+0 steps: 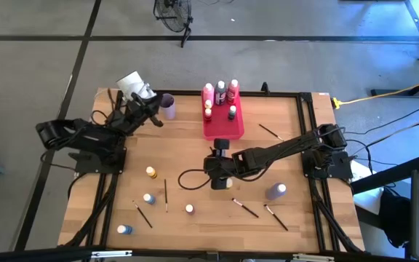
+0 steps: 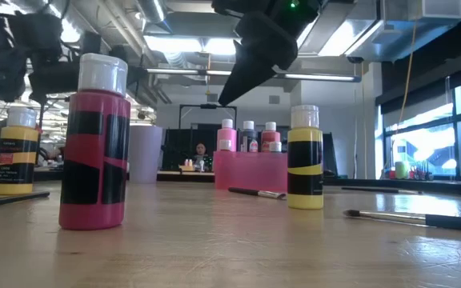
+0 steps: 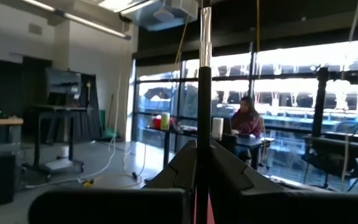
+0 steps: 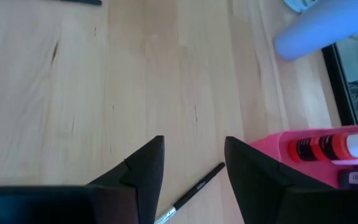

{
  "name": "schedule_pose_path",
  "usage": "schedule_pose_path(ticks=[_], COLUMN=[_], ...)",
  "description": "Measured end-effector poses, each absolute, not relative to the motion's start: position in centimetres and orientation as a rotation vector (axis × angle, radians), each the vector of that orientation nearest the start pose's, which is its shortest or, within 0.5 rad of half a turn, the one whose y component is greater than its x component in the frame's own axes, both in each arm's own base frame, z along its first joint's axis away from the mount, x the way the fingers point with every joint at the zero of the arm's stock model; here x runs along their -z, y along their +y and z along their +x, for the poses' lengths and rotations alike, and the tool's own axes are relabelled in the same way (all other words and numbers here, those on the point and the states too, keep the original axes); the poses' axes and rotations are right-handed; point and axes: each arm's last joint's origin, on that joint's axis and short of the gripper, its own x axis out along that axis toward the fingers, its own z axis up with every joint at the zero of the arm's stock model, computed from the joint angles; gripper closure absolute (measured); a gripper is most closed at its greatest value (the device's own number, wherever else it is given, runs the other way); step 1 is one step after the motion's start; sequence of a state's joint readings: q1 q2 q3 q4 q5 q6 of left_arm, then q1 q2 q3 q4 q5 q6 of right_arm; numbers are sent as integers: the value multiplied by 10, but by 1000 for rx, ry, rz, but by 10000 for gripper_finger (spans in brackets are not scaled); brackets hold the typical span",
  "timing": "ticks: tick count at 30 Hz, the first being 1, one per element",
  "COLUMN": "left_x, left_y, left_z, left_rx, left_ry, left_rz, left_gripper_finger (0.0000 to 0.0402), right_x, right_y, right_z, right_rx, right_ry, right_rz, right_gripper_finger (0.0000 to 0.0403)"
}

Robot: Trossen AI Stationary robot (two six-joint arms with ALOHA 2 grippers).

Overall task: Pick & Place Paint Supplies
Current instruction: Put the black paint brush into the purple cup

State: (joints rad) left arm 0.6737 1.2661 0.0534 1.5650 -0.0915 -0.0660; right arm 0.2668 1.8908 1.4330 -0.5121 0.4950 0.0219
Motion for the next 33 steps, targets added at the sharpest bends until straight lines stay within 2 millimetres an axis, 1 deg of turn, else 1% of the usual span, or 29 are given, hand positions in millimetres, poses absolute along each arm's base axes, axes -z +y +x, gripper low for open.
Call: schedule_pose_path(ticks=[3, 9, 13, 16, 21, 29, 33], left_x=[-177, -177, -175, -169, -161, -159, -159], left_y=[117, 130, 139, 142, 145, 146, 146], left_z=[135, 130, 134, 138, 139, 140, 140], left_rx=[-773, -819, -776, -756, -806, -813, -799], left_ry=[-350, -368, -349, -308, -272, -252, -233], left_rz=[32, -14, -39, -50, -70, -47, -6], left_gripper_finger=[386, 386, 386, 386, 386, 386, 386], right_x=[-223, -223, -223, -223, -223, -223, -223], right_y=[93, 93, 94, 94, 98, 100, 100], right_z=[392, 392, 393, 393, 392, 391, 391], right_rx=[218, 206, 189, 189, 187, 182, 182], right_ry=[892, 895, 889, 889, 887, 886, 886], right_rz=[-341, -335, -323, -315, -305, -305, -305], right_gripper_finger=[231, 231, 231, 231, 231, 231, 231])
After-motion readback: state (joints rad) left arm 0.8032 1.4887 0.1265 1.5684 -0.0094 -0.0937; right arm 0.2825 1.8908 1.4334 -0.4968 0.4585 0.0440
